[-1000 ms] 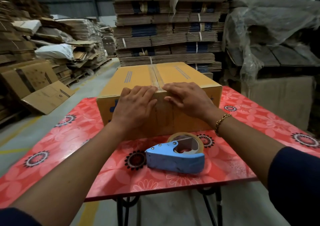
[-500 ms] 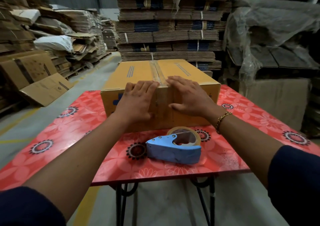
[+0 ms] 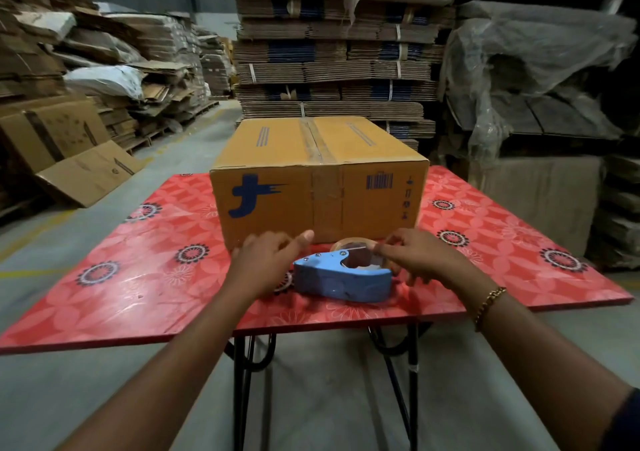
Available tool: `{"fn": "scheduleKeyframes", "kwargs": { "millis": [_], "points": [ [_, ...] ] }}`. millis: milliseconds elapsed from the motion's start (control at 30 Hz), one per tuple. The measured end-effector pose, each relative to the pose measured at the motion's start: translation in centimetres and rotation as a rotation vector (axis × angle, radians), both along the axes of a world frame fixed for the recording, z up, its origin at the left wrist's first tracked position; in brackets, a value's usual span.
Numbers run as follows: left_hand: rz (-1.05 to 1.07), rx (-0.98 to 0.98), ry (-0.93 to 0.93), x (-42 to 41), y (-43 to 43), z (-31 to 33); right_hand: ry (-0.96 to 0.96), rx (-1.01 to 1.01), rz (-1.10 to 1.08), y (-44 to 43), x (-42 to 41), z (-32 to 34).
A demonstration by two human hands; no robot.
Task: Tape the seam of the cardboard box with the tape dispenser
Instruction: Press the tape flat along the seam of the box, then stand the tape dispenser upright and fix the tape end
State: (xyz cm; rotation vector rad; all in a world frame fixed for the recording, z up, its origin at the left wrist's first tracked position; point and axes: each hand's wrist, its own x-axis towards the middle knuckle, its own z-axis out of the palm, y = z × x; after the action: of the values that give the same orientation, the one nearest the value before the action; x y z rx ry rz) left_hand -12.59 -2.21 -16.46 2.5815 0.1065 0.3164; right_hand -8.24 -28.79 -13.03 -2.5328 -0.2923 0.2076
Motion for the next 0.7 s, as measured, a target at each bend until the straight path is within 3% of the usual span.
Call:
{"fn": "scheduleKeyframes", "kwargs": {
  "millis": [100,200,333,400,500,700],
  "points": [
    [-0.014,-0.085,0.207,-1.0,-0.6,-1.7,0.074,-0.071,0.015,1.1,-0.1,0.3],
    [0.012,-0.001,0.191,-2.3,-1.6,-2.1,0.107,-0.12,-0.005,1.6,-0.1,0.4],
    [0.022,-0.127,0.168,-3.4,-1.8,-1.9,-0.067,-0.052,0.0,1.8,0.3,-0.8],
    [0.012,-0.231,0.136,-4.3,-1.8,-1.8,-0.192,0.059,0.026,1.7,0.6,-1.2],
    [-0.095,-0.307,0.159,-5.6,-1.7,-1.7,-0.192,0.312,0.066,2.1,1.0,-1.7],
    [-0.218,-0.09,0.173,-6.7,-1.6,-2.1,-0.08,0.598,0.106,3.9,2.6,-3.6]
  ]
}}
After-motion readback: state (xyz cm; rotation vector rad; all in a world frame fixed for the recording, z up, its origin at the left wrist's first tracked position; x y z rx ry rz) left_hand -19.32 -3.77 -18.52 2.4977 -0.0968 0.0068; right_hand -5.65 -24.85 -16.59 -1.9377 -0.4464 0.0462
